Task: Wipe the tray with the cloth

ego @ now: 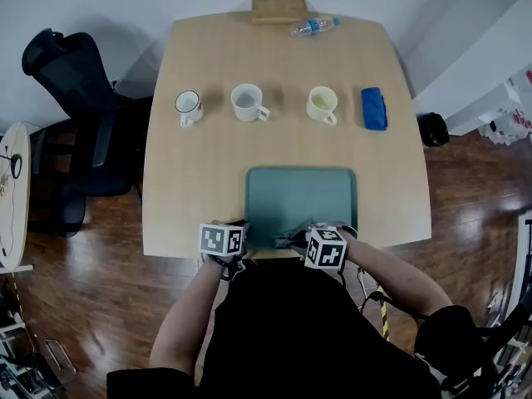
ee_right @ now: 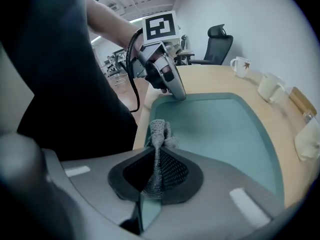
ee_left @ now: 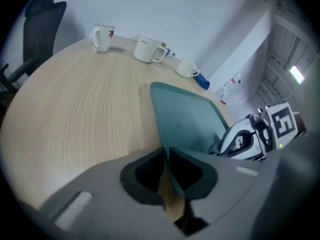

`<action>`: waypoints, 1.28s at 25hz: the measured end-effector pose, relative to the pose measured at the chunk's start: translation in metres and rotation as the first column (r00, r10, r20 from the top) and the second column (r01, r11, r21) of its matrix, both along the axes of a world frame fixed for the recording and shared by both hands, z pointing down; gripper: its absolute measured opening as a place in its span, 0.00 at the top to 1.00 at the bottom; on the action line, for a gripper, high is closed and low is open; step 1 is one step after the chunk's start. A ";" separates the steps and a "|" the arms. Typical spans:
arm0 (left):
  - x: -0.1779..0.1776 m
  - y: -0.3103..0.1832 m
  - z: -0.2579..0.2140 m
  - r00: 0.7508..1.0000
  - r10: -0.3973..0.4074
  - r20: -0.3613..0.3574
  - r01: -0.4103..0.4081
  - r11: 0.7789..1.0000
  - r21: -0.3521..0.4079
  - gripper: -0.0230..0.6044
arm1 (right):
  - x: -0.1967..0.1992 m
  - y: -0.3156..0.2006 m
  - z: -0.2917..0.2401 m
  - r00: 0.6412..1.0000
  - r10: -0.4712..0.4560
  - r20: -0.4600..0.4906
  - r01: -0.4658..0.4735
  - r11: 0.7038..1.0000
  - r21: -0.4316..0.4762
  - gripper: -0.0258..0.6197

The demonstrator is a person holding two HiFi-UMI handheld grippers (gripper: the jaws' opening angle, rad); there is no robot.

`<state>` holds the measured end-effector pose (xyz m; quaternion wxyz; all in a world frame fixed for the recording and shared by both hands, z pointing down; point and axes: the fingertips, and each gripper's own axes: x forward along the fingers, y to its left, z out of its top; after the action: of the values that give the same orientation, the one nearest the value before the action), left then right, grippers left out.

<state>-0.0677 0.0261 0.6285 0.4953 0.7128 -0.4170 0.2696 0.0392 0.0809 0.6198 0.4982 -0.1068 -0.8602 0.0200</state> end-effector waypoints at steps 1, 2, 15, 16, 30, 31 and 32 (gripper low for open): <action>0.001 0.000 0.000 1.000 0.005 0.003 -0.005 1.000 0.000 0.90 | 0.000 -0.002 -0.001 1.000 -0.001 0.000 0.001 1.000 0.001 0.92; 0.001 0.000 -0.001 1.000 0.007 0.005 -0.007 1.000 0.000 0.90 | 0.001 -0.004 -0.001 1.000 -0.007 -0.002 0.007 1.000 0.010 0.92; 0.003 -0.001 -0.002 1.000 -0.005 0.024 0.005 1.000 0.017 0.90 | 0.047 -0.208 0.002 0.960 0.258 -0.112 -0.205 0.915 0.348 0.92; 0.003 -0.002 -0.002 1.000 -0.009 0.024 0.008 1.000 0.017 0.90 | 0.046 -0.215 0.003 0.960 0.255 -0.114 -0.201 0.914 0.353 0.92; -0.002 0.000 0.000 0.999 -0.044 -0.004 0.044 0.999 0.010 0.90 | 0.046 -0.091 0.003 0.994 -0.002 -0.112 0.029 0.970 0.243 0.92; -0.002 0.000 0.000 0.999 -0.046 -0.004 0.046 0.999 0.012 0.90 | 0.049 -0.075 0.003 0.993 -0.022 -0.115 0.048 0.974 0.224 0.92; -0.003 -0.001 -0.001 0.999 -0.047 -0.003 0.047 0.999 0.014 0.90 | 0.052 -0.060 0.003 0.992 -0.041 -0.117 0.064 0.977 0.202 0.92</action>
<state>-0.0704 0.0255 0.6279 0.4973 0.7066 -0.4348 0.2539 0.0911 0.0205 0.6227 0.5545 -0.0763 -0.8252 -0.0763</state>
